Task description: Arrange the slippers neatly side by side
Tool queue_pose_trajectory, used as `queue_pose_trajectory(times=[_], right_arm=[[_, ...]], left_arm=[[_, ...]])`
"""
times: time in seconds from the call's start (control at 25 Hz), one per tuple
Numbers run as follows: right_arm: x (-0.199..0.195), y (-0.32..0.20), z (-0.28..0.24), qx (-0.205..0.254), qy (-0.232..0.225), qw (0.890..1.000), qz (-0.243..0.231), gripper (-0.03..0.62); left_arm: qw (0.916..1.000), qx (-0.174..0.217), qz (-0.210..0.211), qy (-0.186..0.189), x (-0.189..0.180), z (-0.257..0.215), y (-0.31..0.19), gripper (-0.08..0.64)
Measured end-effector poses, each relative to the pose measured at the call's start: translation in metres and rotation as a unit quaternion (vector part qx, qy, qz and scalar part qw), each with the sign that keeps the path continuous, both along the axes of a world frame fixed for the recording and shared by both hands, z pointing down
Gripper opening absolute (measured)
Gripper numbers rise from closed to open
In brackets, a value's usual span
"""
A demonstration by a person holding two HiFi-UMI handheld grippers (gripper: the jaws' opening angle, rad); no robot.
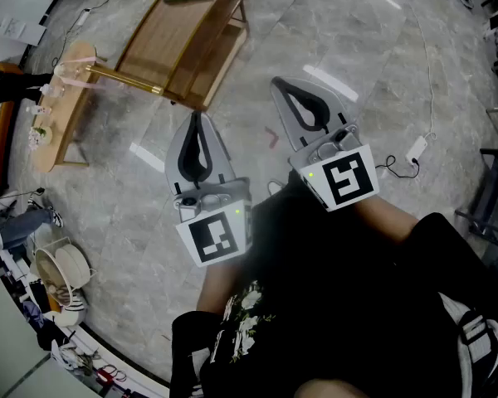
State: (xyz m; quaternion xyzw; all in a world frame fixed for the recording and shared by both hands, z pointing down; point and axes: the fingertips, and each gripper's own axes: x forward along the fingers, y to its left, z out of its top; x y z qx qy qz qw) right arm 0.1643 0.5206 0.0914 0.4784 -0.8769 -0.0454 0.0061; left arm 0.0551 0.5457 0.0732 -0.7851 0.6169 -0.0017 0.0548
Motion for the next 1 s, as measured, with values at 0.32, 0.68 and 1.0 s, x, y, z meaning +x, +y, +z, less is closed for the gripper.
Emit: queue_pose_trajectory(times=[0.32, 0.68, 1.0], right_arm=[[-0.015, 0.015, 0.012, -0.021, -0.008, 1.000, -0.016, -0.003], [-0.006, 0.011, 0.015, -0.004, -0.009, 1.000, -0.008, -0.002], [0.011, -0.015, 0.006, -0.002, -0.005, 1.000, -0.028, -0.002]], left_arm=[[0.9999, -0.007, -0.012, -0.003, -0.011, 0.006, 0.009, 0.002], [0.9996, -0.026, -0.011, -0.009, -0.006, 0.020, 0.006, 0.002], [0.9981, -0.046, -0.041, -0.009, -0.001, 0.024, -0.011, 0.002]])
